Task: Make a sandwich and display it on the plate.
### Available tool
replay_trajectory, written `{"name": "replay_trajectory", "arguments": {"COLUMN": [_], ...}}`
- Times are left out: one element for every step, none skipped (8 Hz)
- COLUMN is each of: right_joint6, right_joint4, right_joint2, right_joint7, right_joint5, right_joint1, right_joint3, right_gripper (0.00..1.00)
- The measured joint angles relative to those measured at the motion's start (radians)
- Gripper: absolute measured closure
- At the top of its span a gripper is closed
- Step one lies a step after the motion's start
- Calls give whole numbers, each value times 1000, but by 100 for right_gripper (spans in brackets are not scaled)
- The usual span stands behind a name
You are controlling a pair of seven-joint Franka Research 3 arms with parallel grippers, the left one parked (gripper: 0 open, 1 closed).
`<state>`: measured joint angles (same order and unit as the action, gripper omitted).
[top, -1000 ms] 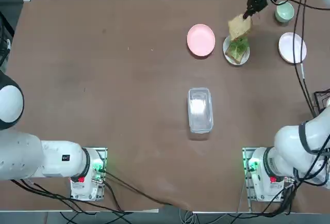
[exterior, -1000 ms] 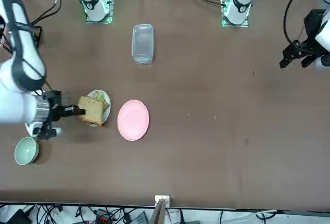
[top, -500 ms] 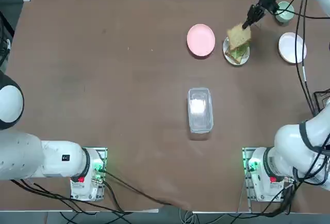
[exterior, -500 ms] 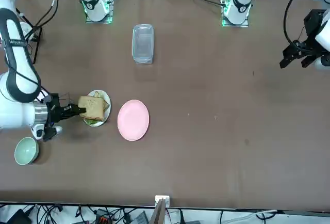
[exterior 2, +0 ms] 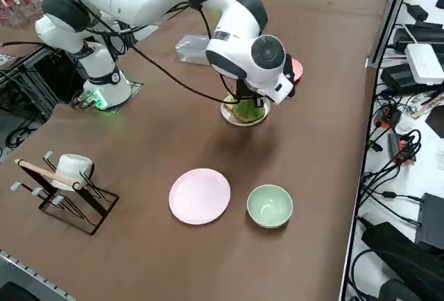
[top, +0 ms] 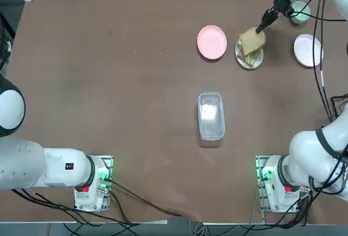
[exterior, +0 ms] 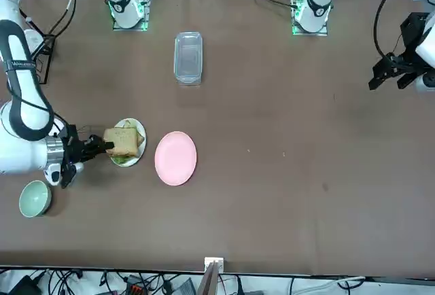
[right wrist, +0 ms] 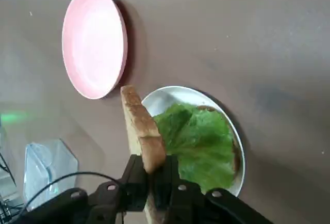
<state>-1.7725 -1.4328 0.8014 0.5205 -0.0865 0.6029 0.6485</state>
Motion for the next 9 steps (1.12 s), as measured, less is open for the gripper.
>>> {"name": "replay_trajectory", "arguments": {"right_joint6": [20, 32, 37, 41, 48, 62, 93, 126, 144], "right_joint4": [14, 22, 23, 23, 23, 27, 43, 65, 77], "right_joint2": [0, 0, 0, 0, 0, 0, 0, 0, 0], "right_joint7": [2, 3, 4, 5, 6, 8, 10, 13, 25], "right_joint5": [0, 0, 0, 0, 0, 0, 0, 0, 0], "right_joint1": [0, 0, 0, 0, 0, 0, 1, 1, 1], "right_joint3": [2, 2, 2, 2, 2, 2, 2, 2, 2], "right_gripper": [91, 91, 91, 91, 91, 91, 91, 91, 91]}}
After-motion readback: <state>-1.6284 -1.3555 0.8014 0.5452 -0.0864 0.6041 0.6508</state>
